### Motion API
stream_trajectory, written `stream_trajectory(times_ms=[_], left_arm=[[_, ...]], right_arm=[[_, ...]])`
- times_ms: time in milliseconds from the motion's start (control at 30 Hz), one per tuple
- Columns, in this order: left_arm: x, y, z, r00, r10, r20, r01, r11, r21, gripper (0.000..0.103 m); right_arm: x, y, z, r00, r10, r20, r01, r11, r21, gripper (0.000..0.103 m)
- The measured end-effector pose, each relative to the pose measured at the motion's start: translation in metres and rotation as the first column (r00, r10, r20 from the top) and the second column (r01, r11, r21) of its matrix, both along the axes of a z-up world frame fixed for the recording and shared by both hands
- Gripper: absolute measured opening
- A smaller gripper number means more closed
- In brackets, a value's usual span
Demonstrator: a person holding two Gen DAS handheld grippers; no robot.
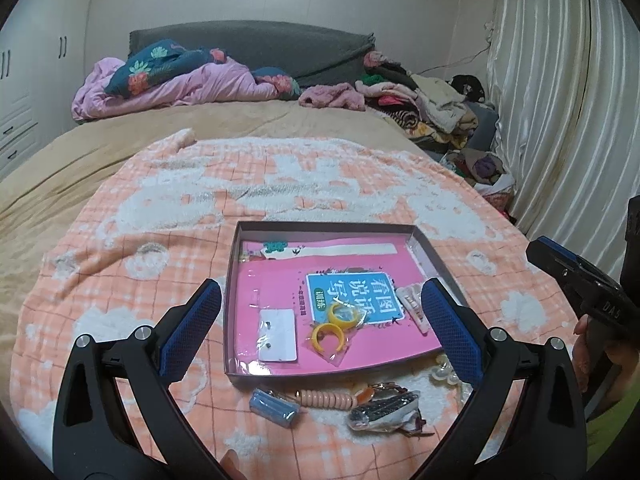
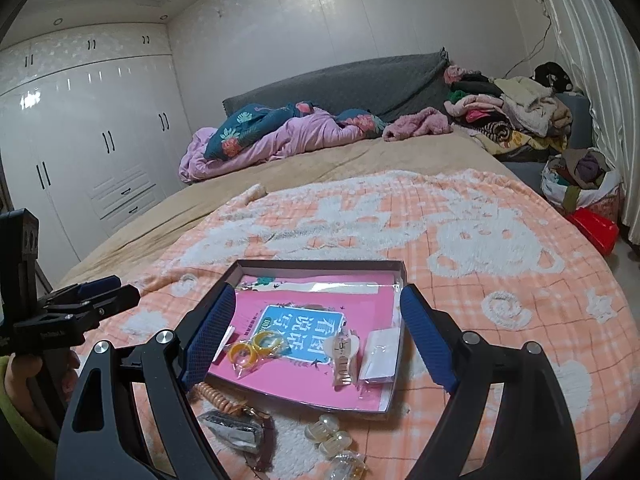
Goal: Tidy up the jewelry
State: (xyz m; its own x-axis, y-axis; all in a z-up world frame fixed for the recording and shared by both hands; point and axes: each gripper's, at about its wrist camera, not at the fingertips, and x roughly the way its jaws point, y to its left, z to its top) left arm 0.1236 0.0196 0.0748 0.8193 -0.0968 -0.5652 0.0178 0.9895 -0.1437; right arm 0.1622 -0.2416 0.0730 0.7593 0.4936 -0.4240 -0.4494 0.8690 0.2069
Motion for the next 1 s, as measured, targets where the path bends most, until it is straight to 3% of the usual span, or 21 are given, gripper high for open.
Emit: stream_trajectory(times_ms=[267,1000], left_arm=[[-0.017,-0.003,0.010,1.000,-0.018,0.021,0.018,1.000,0.007,0.094],[-0.045,-0.011,-0.002,0.998,-0.062,-0.022,0.063,0.997,0.042,0.094]], right_arm=[[-0.014,-0.002,0.001,1.000,0.004,-0.007,-0.005,1.000,-0.029,0.084],[-0.040,-0.017,-0.022,0.997,-0.004,-0.074,-0.003,0.996,-0.095,0.084]])
